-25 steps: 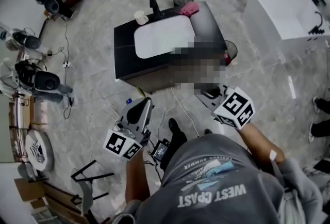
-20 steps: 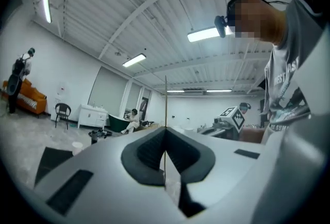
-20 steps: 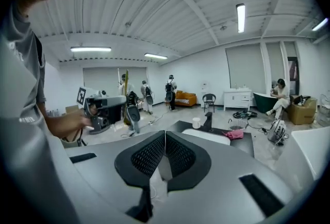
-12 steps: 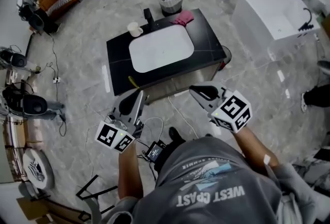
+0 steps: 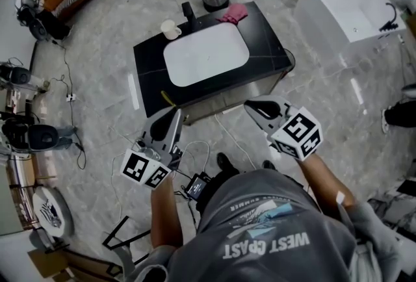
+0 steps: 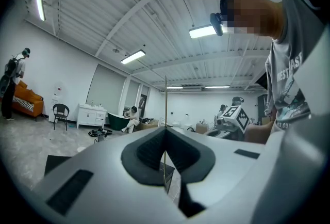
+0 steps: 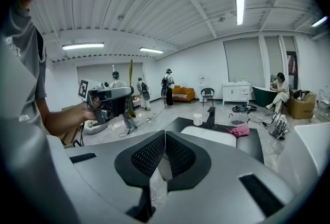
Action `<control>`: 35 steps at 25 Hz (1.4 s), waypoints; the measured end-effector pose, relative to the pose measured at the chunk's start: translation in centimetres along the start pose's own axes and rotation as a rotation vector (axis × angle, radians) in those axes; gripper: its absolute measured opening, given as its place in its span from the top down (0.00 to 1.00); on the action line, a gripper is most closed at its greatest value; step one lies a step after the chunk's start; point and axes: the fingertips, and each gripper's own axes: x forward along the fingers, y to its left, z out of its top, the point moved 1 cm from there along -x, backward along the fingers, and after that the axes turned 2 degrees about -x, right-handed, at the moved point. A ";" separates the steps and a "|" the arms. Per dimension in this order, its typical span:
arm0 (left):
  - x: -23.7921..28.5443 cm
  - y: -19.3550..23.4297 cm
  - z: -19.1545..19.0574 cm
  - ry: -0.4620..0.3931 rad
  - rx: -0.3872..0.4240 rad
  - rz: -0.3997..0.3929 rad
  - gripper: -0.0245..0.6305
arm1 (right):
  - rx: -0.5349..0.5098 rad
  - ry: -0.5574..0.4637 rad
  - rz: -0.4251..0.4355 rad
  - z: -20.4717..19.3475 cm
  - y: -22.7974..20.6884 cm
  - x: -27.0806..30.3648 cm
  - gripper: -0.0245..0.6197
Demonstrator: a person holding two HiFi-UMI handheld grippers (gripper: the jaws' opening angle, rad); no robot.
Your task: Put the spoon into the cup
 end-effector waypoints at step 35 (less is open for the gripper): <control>1.7 14.4 2.5 -0.045 -0.006 0.049 0.96 | -0.114 -0.004 0.064 9.4 -5.6 15.1 0.91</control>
